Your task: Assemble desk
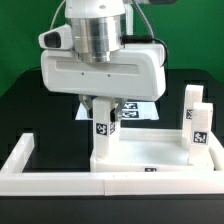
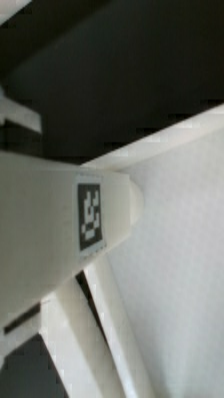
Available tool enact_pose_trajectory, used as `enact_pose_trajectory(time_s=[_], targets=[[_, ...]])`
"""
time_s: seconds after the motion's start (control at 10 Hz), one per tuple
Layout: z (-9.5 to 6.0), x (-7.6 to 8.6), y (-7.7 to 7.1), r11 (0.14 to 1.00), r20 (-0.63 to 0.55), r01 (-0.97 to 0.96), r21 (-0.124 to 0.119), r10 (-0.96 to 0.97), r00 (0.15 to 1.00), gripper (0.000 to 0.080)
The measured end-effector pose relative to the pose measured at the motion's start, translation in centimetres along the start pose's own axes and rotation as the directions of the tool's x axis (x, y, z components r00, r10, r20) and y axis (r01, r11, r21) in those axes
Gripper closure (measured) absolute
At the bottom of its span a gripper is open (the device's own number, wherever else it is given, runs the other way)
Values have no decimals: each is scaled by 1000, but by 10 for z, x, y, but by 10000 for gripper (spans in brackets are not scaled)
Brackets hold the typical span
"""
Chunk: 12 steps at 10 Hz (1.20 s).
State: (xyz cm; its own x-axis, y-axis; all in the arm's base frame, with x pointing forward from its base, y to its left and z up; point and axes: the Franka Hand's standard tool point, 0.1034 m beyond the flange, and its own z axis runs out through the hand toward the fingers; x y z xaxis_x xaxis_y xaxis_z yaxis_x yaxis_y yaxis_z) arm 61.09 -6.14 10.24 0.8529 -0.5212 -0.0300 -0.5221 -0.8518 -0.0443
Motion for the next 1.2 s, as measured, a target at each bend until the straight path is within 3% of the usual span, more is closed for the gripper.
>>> enact_pose_trajectory(time_s=[0.2,0.5,0.7,0.8,0.9,1.0,1.1,1.2], targets=[[1,0,0,993,0,-118,0,118,993,511],[1,4,0,809,30,-587,42,586,810,511],[2,9,-2,651,41,-746,139,749,661,511],[2,8,-3,655,42,-744,135,746,664,454],[3,8,-3,684,36,-717,135,720,693,318],[3,8,-3,708,29,-693,133,697,717,318],[4,6,-7,864,-18,-490,115,495,869,188],[2,3,-13,963,-55,-254,86,259,964,161]])
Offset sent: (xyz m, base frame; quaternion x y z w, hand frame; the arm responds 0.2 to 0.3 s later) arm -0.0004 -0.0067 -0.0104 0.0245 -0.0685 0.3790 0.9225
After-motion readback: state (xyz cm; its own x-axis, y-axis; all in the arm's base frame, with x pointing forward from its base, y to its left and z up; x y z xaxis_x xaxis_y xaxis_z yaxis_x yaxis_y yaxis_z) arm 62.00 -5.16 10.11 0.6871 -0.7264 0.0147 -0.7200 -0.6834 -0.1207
